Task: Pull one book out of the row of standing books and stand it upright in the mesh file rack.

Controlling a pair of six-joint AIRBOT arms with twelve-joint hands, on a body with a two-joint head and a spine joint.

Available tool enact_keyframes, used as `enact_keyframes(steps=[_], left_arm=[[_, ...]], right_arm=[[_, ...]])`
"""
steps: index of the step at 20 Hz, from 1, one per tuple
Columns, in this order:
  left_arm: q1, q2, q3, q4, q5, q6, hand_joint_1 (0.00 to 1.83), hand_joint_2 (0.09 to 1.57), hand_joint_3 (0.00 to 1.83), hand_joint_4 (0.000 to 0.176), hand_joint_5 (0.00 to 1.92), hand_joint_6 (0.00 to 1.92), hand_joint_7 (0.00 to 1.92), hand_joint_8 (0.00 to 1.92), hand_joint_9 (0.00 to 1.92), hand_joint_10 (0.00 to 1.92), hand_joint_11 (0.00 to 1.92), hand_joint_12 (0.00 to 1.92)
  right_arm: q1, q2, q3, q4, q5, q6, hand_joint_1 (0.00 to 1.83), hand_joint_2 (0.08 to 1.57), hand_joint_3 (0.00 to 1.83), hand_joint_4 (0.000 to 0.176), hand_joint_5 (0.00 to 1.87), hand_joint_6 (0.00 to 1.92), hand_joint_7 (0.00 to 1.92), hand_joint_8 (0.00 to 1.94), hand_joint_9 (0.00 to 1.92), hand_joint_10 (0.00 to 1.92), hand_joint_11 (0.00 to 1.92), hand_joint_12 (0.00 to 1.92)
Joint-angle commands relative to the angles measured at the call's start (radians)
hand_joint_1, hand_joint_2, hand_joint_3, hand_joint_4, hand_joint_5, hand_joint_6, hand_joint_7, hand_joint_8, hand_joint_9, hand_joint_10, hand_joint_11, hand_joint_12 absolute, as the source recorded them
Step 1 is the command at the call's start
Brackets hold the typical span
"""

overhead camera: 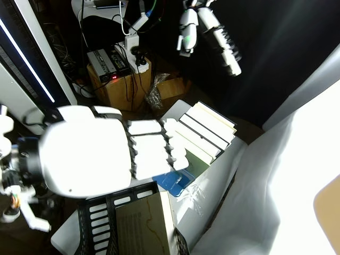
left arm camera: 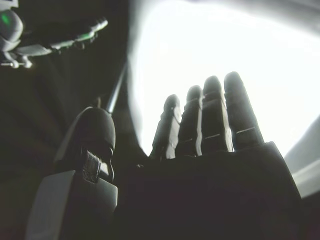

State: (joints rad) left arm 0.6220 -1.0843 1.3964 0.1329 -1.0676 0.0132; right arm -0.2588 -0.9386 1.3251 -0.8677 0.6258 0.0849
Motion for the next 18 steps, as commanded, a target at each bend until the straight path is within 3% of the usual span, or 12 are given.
enact_keyframes(steps=[1,3,4,5,7,8,9,10,12,14,18], left_arm=[[-0.015,0.010,0.000,-0.028,-0.112,-0.005,0.25,1.47,0.00,0.054,0.00,0.00,0.00,0.00,0.00,0.00,0.00,0.00],[-0.025,0.010,-0.001,0.006,-0.098,-0.005,0.26,1.46,0.00,0.030,0.00,0.00,0.00,0.00,0.00,0.00,0.00,0.00],[-0.033,0.010,-0.003,0.031,-0.089,-0.005,0.28,1.45,0.00,0.016,0.00,0.00,0.00,0.00,0.00,0.00,0.00,0.00],[-0.038,0.010,-0.005,0.044,-0.085,-0.005,0.30,1.45,0.00,0.010,0.00,0.00,0.00,0.00,0.00,0.00,0.00,0.00],[-0.058,0.009,-0.010,0.089,-0.071,-0.005,0.22,1.44,0.00,0.045,0.00,0.00,0.00,0.00,0.00,0.00,0.00,0.00],[-0.063,0.008,-0.010,0.102,-0.066,-0.005,0.21,1.44,0.00,0.049,0.00,0.00,0.00,0.00,0.00,0.00,0.00,0.00],[-0.066,0.007,-0.011,0.115,-0.062,-0.005,0.25,1.43,0.00,0.044,0.00,0.00,0.00,0.00,0.00,0.00,0.00,0.00],[-0.068,0.007,-0.014,0.128,-0.060,-0.005,0.28,1.42,0.00,0.039,0.00,0.00,0.00,0.00,0.00,0.00,0.00,0.00],[-0.070,0.007,-0.019,0.143,-0.056,-0.005,0.30,1.39,0.00,0.051,0.00,0.00,0.00,0.00,0.00,0.00,0.00,0.00],[-0.072,0.007,-0.021,0.149,-0.052,-0.005,0.30,1.37,0.00,0.044,0.00,0.00,0.00,0.00,0.00,0.00,0.00,0.00],[-0.070,0.020,-0.033,0.170,-0.042,-0.005,0.33,1.35,0.00,0.056,0.00,0.00,0.00,0.00,0.00,0.00,0.00,0.00]], right_arm=[[-0.003,0.021,-0.005,0.086,0.110,-0.006,0.11,1.30,0.00,0.010,0.00,0.00,0.00,0.00,0.02,0.01,0.00,0.00],[-0.022,0.026,-0.016,0.110,0.129,-0.008,0.08,1.34,0.02,0.000,0.00,0.00,0.00,0.00,0.00,0.00,0.00,0.00],[-0.040,0.028,-0.025,0.140,0.143,-0.031,0.07,1.35,0.02,0.013,0.00,0.00,0.00,0.00,0.00,0.00,0.00,0.00],[-0.054,0.031,-0.033,0.166,0.153,-0.054,0.08,1.35,0.02,0.016,0.00,0.00,0.00,0.00,0.00,0.00,0.00,0.00],[-0.101,0.039,-0.053,0.243,0.200,-0.099,0.12,1.33,0.00,0.034,0.00,0.00,0.00,0.00,0.00,0.00,0.00,0.00],[-0.118,0.042,-0.059,0.268,0.218,-0.112,0.13,1.32,0.00,0.035,0.00,0.00,0.00,0.00,0.00,0.00,0.00,0.00],[-0.134,0.044,-0.066,0.292,0.234,-0.125,0.12,1.33,0.01,0.020,0.00,0.00,0.00,0.00,0.00,0.00,0.00,0.00],[-0.150,0.045,-0.073,0.315,0.253,-0.139,0.09,1.37,0.02,0.017,0.00,0.00,0.00,0.00,0.00,0.00,0.00,0.00],[-0.171,0.044,-0.079,0.340,0.275,-0.143,0.08,1.39,0.02,0.012,0.00,0.00,0.00,0.00,0.00,0.00,0.00,0.00],[-0.185,0.043,-0.082,0.351,0.279,-0.143,0.07,1.37,0.02,0.004,0.00,0.00,0.00,0.00,0.00,0.00,0.00,0.00],[-0.195,0.045,-0.093,0.367,0.303,-0.143,0.08,1.36,0.01,0.028,0.00,0.00,0.00,0.00,0.00,0.00,0.00,0.00]])
